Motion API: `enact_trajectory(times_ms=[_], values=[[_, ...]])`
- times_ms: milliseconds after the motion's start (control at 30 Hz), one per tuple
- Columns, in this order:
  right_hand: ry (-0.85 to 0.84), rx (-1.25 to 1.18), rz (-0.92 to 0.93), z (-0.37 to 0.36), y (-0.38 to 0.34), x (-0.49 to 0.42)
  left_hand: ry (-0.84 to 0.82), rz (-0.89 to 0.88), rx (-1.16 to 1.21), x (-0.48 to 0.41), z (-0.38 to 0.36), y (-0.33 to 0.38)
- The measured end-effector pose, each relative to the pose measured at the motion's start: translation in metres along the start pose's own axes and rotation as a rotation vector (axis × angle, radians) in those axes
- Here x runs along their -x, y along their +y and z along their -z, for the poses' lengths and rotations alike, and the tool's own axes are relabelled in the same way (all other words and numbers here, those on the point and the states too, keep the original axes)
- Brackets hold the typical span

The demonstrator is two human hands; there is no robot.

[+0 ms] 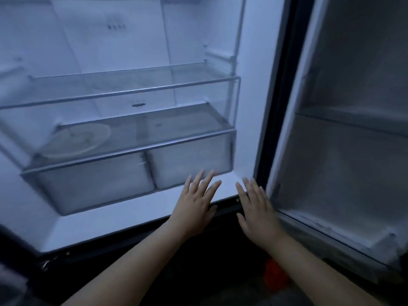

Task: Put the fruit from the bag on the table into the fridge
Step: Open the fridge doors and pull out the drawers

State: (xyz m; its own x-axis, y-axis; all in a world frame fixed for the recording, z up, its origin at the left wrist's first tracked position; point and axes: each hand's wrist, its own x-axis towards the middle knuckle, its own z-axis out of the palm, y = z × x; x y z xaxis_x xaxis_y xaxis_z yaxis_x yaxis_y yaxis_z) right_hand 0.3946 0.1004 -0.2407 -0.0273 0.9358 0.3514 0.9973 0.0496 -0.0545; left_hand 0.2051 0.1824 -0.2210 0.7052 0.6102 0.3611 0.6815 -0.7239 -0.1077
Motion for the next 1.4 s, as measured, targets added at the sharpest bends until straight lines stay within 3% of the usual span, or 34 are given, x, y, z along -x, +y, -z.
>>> enact_trajectory(times_ms=[167, 367, 467, 733, 933, 1133, 1233, 1300, 1400], values=[[-0.032, -0.051, 0.155, -0.018, -0.063, -0.084, 0.016, 0.278, -0.040, 0.024, 0.021, -0.101], [-0.062, -0.132, 0.199, -0.039, -0.124, -0.178, -0.031, 0.452, -0.014, 0.046, 0.021, -0.189], [-0.132, -0.166, 0.204, -0.056, -0.147, -0.208, -0.070, 0.472, 0.001, 0.050, 0.010, -0.218], [-0.058, -0.114, 0.182, -0.095, -0.174, -0.253, -0.181, 0.495, -0.004, 0.043, -0.020, -0.261], [-0.035, -0.040, 0.202, -0.110, -0.169, -0.251, -0.030, 0.480, 0.009, 0.046, -0.040, -0.266], [-0.002, -0.112, 0.221, -0.112, -0.168, -0.252, -0.019, 0.515, 0.029, 0.043, -0.043, -0.259], [0.052, -0.280, 0.220, -0.110, -0.165, -0.249, -0.002, 0.541, 0.056, 0.045, -0.043, -0.254], [0.104, -0.541, 0.145, -0.101, -0.166, -0.241, 0.086, 0.616, 0.181, 0.045, -0.039, -0.244], [0.192, -1.048, -0.235, -0.090, -0.166, -0.226, 0.379, 0.949, 0.667, 0.036, -0.025, -0.222]])
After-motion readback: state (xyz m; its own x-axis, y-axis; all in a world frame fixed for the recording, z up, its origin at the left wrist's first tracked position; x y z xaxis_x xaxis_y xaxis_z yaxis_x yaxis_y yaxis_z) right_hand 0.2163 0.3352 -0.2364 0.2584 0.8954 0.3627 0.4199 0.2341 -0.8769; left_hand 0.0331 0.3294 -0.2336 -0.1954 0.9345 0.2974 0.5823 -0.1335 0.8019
